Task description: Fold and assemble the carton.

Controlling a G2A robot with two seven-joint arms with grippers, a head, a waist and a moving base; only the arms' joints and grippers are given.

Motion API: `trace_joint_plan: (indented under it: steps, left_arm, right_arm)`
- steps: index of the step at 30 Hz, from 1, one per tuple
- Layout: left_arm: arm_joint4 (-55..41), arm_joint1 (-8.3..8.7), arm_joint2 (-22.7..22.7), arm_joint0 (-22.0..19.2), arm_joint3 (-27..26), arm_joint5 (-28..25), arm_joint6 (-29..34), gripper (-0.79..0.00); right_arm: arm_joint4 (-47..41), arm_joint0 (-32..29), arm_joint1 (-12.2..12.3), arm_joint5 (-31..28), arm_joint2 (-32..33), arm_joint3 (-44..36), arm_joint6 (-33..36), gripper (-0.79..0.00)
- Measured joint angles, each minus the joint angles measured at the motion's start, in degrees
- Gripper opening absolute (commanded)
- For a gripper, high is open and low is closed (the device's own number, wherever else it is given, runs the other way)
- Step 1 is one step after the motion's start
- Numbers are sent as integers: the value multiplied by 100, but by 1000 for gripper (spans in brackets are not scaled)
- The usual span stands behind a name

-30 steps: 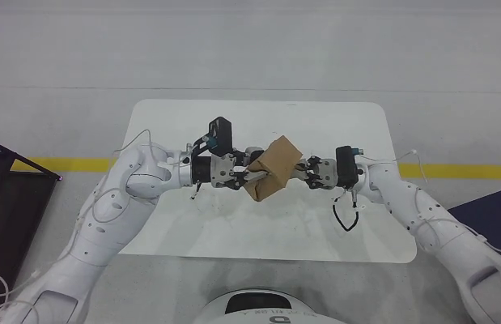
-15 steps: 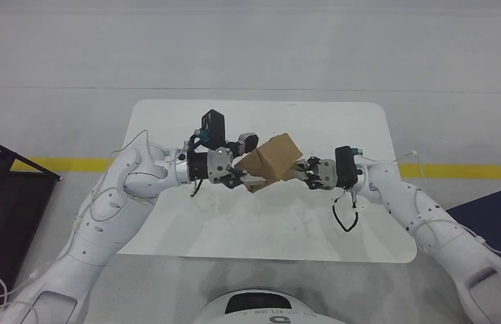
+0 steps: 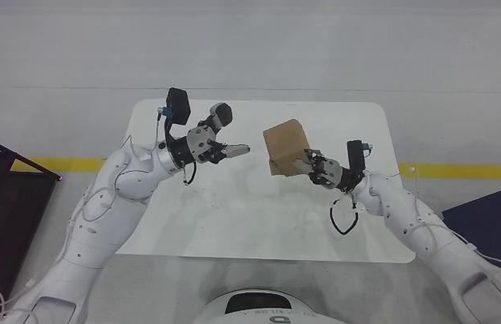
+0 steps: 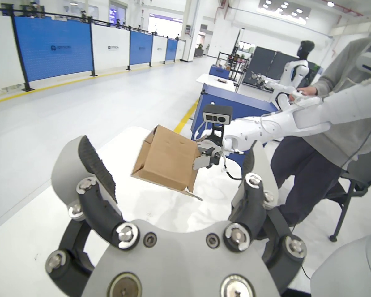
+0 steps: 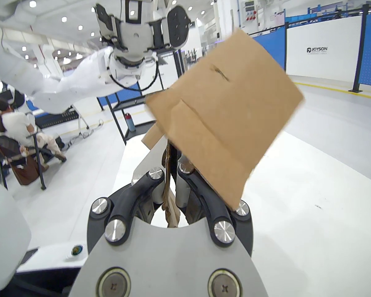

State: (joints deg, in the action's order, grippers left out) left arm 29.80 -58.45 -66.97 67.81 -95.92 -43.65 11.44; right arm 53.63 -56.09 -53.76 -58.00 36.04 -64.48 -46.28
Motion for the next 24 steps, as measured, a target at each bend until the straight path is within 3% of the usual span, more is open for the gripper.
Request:
trace_joint_plan:
  steps: [5,16,20,24]
  left_arm:
    - [74,-19,-56,94,31,301,-138,0]
    - [1196,-38,-70,311,-104,1010,-116,0]
    - [1209,-58,-35,311,-77,1010,-159,0]
    - [1249,-70,-50,307,-69,1019,-194,0]
  right_arm:
    - [-900,27,-23,0,-183,-13,0,-785]
    - [-1065,-26,-20,7,-190,-112,232,-785]
    - [-1786,-106,64,399,-1,-163,1355,-785]
    - [-2811,-241,304,1438,330,-871,3491,-785]
